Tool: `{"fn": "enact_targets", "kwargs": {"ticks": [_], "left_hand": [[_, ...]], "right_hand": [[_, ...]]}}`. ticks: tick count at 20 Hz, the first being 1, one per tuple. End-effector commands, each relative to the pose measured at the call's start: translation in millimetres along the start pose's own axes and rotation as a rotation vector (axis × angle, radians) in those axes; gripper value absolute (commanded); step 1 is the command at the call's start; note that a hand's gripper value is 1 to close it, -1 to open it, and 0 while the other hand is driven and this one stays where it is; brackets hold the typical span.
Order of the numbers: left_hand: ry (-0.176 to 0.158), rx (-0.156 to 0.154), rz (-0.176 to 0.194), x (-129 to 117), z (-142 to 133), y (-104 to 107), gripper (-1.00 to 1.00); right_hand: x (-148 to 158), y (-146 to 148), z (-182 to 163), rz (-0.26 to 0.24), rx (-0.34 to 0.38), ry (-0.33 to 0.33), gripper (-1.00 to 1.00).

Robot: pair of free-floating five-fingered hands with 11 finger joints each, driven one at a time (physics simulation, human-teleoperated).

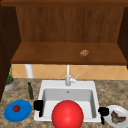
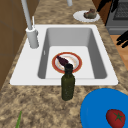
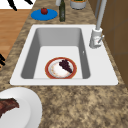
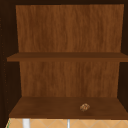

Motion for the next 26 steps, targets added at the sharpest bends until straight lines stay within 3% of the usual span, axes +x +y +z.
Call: {"fn": "enact_targets", "kwargs": {"ticks": [1, 11, 21, 24, 26], "left_hand": [[0.000, 0.000, 0.000, 0.0, 0.0, 0.0, 0.00], [0.006, 0.009, -0.018, -0.6, -0.4, -0.4, 0.00], [0.009, 0.013, -0.023, -1.0, -0.6, -0.5, 0.00], [0.009, 0.014, -0.024, -1.0, -0.6, -0.6, 0.00], [0.010, 0.014, -0.025, -1.0, -0.6, -0.6, 0.00]], "right_hand": [[-10.4, -2.4, -4.8, -0.016, 0.002, -0.009, -1.00], [-73.0, -10.7, -20.1, -0.077, 0.018, -0.069, -1.00], [-137.7, -15.6, -37.6, -0.102, 0.025, -0.090, -1.00], [-149.4, -10.6, -49.6, -0.092, 0.043, -0.087, -1.00], [-144.3, -4.4, -58.6, -0.053, 0.040, -0.074, -1.00]]}}
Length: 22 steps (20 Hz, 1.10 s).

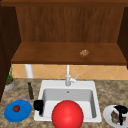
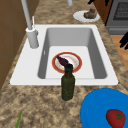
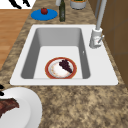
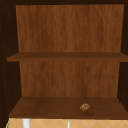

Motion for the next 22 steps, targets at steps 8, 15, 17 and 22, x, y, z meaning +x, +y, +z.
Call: {"fn": "enact_targets", "kwargs": {"ticks": [8, 15, 17, 22], "left_hand": [[0.000, 0.001, -0.001, 0.0, 0.0, 0.0, 0.00], [0.001, 0.001, -0.001, -0.1, 0.0, 0.0, 0.00], [0.001, 0.001, -0.001, -0.1, 0.0, 0.0, 0.00], [0.001, 0.001, -0.001, -0.1, -0.1, 0.0, 0.00]], "right_hand": [[4.4, 44.6, -63.1, 0.060, 0.006, 0.070, -1.00], [-20.1, 70.9, -110.4, -0.003, -0.017, 0.028, -1.00], [-28.6, 59.9, -118.5, -0.063, 0.010, -0.009, -1.00], [-43.7, 51.2, -125.3, -0.150, 0.070, -0.055, -1.00]]}}
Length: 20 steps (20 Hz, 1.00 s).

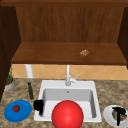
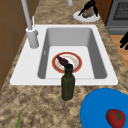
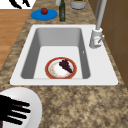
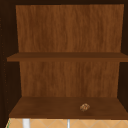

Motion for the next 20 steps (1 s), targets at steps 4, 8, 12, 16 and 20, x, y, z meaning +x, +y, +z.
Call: {"fn": "enact_targets", "kwargs": {"ticks": [4, 8, 12, 16, 20], "left_hand": [[0.000, 0.000, 0.000, 0.0, 0.0, 0.0, 0.00], [0.000, 0.000, 0.000, 0.0, 0.0, 0.0, 0.00], [0.000, 0.000, 0.000, 0.0, 0.0, 0.0, 0.00], [0.000, 0.000, 0.000, 0.0, 0.0, 0.0, 0.00], [0.000, 0.000, 0.000, 0.0, 0.0, 0.0, 0.00]], "right_hand": [[-21.3, 4.6, -10.7, -0.089, 0.031, -0.060, -1.00], [-31.6, 12.0, -17.2, -0.168, 0.083, -0.102, -1.00], [-19.0, 14.0, -23.6, -0.157, 0.125, -0.083, 1.00], [-2.9, -4.5, -6.0, -0.044, -0.035, -0.039, 1.00], [7.7, 7.2, -0.6, 0.000, -0.056, -0.004, 1.00]]}}
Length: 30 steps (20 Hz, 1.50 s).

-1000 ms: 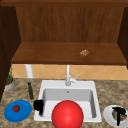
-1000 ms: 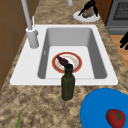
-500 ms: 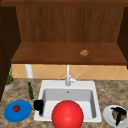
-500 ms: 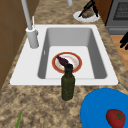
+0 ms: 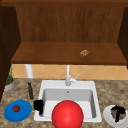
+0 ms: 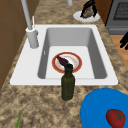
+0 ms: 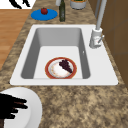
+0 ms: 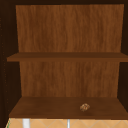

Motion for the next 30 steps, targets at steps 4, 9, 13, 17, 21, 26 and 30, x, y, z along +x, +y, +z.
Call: {"fn": "enact_targets", "kwargs": {"ticks": [4, 9, 13, 17, 21, 26, 30], "left_hand": [[0.000, 0.000, 0.000, 0.0, 0.0, 0.0, 0.00], [0.000, 0.000, 0.000, 0.0, 0.0, 0.0, 0.00], [0.000, 0.000, 0.000, 0.0, 0.0, 0.0, 0.00], [0.000, 0.000, 0.000, 0.0, 0.0, 0.0, 0.00], [0.000, 0.000, 0.000, 0.0, 0.0, 0.0, 0.00], [0.000, 0.000, 0.000, 0.0, 0.0, 0.0, 0.00], [0.000, 0.000, 0.000, 0.0, 0.0, 0.0, 0.00]], "right_hand": [[28.3, 8.2, 8.5, 0.085, -0.070, 0.034, 1.00], [55.3, -6.3, 27.9, 0.130, -0.059, 0.047, 1.00], [81.3, -13.4, 36.1, 0.115, -0.040, 0.040, 1.00], [109.9, -18.4, 34.5, 0.109, -0.054, 0.049, 1.00], [138.1, -25.6, 46.4, 0.132, -0.040, 0.043, 1.00], [167.3, -41.9, 61.5, 0.143, -0.063, 0.010, 1.00], [183.2, -54.3, 82.1, 0.159, -0.073, 0.009, 1.00]]}}
